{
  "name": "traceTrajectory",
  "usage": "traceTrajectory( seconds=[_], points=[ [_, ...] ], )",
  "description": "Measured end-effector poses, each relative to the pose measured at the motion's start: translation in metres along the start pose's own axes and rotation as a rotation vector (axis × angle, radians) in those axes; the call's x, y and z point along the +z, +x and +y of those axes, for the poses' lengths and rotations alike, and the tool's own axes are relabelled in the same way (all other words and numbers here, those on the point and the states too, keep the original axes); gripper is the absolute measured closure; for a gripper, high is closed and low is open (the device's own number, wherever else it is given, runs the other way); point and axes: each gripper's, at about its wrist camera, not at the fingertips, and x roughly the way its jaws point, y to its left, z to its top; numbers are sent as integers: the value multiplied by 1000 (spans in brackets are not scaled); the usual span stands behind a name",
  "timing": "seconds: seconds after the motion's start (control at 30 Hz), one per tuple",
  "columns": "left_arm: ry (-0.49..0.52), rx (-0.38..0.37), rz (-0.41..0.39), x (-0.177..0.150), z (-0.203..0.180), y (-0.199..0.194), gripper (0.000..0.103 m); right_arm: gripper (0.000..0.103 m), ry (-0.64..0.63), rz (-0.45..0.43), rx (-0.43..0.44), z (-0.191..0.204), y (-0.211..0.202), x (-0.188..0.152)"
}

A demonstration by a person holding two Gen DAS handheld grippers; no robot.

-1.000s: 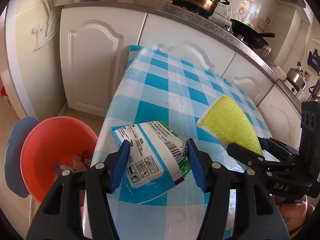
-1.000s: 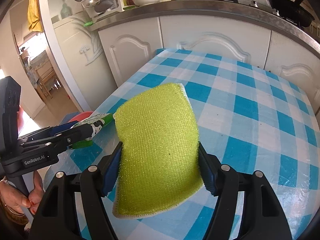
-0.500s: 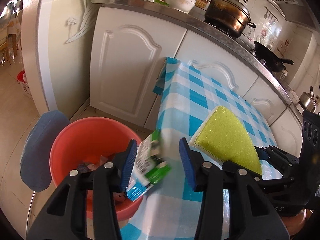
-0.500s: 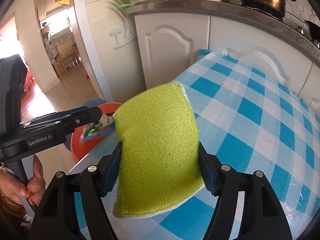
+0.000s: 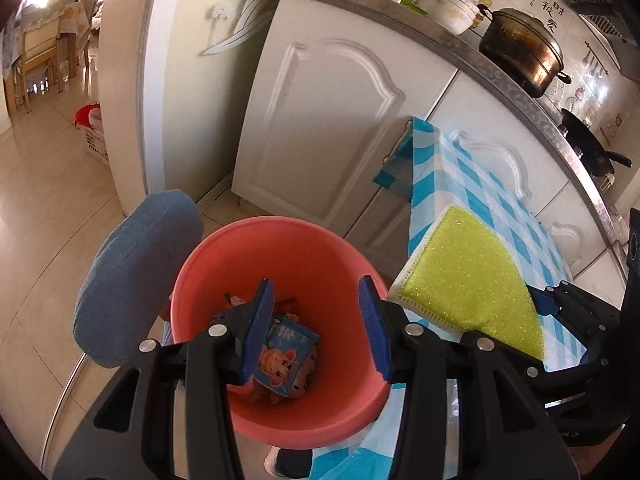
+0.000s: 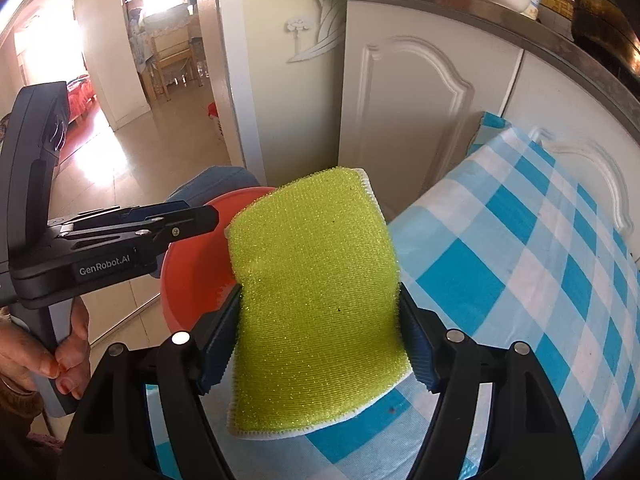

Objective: Collect trash
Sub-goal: 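Lower the sponge into the red bucket and open the right tool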

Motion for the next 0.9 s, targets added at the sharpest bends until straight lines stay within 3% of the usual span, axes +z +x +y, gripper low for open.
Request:
traceTrajectory(
  seconds=[0.4,0.67,0.87,0.9],
  points=[
    [-66,60,12,-4,38,3,58,15,-112,50,10,33,37,14],
    [-69,81,30,-7,48,8,57,13,-65,27,29,29,39,19],
    [-54,107,32,-8,44,10,48,12,-54,23,33,30,38,18],
    [-51,114,30,-8,43,10,42,11,-53,24,33,31,38,18]
  ],
)
